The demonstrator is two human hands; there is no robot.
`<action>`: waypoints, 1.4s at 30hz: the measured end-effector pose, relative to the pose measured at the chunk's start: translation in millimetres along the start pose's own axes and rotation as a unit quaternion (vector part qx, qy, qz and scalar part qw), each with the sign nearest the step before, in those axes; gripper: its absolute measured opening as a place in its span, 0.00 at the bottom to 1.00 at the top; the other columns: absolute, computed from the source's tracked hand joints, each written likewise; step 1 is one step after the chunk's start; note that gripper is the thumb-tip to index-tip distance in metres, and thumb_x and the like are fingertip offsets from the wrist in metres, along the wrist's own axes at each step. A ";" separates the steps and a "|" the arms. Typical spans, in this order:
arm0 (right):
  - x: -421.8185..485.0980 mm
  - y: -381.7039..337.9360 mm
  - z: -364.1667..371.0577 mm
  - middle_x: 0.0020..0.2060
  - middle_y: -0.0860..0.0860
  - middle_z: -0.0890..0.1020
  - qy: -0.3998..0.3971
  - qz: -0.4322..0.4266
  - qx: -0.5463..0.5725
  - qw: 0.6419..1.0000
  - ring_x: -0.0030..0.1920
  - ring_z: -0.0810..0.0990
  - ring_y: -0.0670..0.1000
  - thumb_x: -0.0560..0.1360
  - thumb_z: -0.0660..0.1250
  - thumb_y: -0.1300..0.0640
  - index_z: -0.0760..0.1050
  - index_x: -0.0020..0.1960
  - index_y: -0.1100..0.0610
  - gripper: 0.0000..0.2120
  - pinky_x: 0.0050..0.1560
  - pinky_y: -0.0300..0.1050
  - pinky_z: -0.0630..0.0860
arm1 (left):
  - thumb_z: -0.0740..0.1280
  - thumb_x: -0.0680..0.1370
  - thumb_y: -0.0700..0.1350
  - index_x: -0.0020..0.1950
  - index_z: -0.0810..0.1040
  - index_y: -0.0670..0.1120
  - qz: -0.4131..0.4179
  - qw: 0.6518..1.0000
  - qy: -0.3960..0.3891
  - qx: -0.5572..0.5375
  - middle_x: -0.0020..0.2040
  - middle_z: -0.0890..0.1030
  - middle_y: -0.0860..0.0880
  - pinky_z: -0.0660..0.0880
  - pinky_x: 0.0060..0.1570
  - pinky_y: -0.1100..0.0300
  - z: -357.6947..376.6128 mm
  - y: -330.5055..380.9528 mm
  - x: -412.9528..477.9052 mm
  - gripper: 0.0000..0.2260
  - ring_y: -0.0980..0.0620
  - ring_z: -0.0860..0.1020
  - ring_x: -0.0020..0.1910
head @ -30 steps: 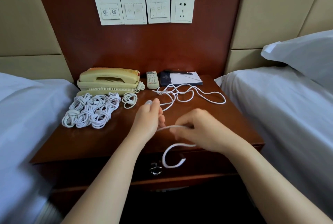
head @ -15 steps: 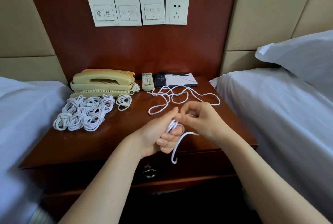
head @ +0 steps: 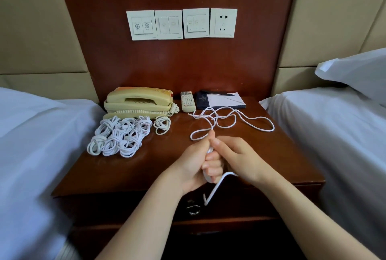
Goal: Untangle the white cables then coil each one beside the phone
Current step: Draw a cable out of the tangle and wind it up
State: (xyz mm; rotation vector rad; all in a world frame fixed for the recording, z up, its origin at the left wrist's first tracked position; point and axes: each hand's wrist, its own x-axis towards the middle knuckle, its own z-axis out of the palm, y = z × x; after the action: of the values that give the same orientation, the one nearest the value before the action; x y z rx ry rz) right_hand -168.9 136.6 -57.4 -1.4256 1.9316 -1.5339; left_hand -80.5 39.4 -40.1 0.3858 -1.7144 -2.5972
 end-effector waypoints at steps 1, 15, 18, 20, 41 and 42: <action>2.1 0.5 2.5 0.30 0.55 0.78 0.018 -0.008 -0.013 1.000 0.33 0.75 0.46 0.77 0.59 0.40 0.74 0.36 0.57 0.23 0.37 0.51 0.72 | 0.50 0.81 0.58 0.20 0.60 0.47 0.002 1.000 0.006 -0.003 0.16 0.57 0.52 0.63 0.20 0.68 0.3 1.0 -0.2 0.30 0.56 0.61 0.16; 14.1 -9.2 28.3 0.23 0.53 0.76 0.158 -0.022 -0.045 0.986 0.26 0.72 0.47 0.74 0.60 0.41 0.74 0.30 0.61 0.26 0.31 0.49 0.69 | 0.52 0.83 0.56 0.31 0.69 0.41 0.017 0.991 0.132 0.013 0.18 0.63 0.49 0.68 0.21 0.65 -2.2 14.8 -1.9 0.26 0.53 0.68 0.18; 16.0 -11.2 29.4 0.24 0.55 0.75 0.165 -0.019 -0.075 0.983 0.26 0.71 0.50 0.75 0.60 0.40 0.73 0.29 0.62 0.27 0.32 0.49 0.69 | 0.51 0.83 0.55 0.34 0.68 0.42 0.013 0.990 0.140 0.012 0.17 0.64 0.49 0.69 0.21 0.66 -4.4 15.3 -2.6 0.23 0.53 0.70 0.17; 17.7 -9.1 29.7 0.24 0.55 0.76 0.174 -0.013 -0.096 0.980 0.28 0.73 0.55 0.76 0.60 0.43 0.73 0.29 0.61 0.25 0.33 0.51 0.70 | 0.51 0.83 0.50 0.33 0.68 0.42 0.000 0.991 0.130 -0.022 0.18 0.64 0.50 0.69 0.21 0.66 -7.1 17.0 -4.0 0.22 0.54 0.69 0.17; 33.6 -22.8 28.5 0.20 0.47 0.74 0.162 -0.005 -0.070 0.984 0.24 0.71 0.42 0.79 0.60 0.49 0.72 0.28 0.58 0.23 0.30 0.34 0.67 | 0.56 0.82 0.49 0.28 0.65 0.43 0.082 0.980 0.176 -0.047 0.18 0.63 0.50 0.65 0.20 0.67 -4.1 21.1 -2.2 0.23 0.56 0.66 0.17; 34.0 -22.9 27.5 0.21 0.48 0.74 0.163 -0.012 -0.088 0.983 0.24 0.71 0.43 0.79 0.60 0.48 0.72 0.29 0.59 0.23 0.31 0.37 0.68 | 0.57 0.82 0.48 0.29 0.66 0.43 0.087 0.978 0.181 -0.048 0.19 0.64 0.50 0.66 0.21 0.67 -5.5 21.2 -2.2 0.22 0.56 0.67 0.18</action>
State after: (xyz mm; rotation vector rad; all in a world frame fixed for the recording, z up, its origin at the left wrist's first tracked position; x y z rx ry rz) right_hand -153.2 94.3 -37.2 -1.3350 2.2963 -1.7361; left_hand -80.0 26.2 -22.5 0.6283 -1.4288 -2.2998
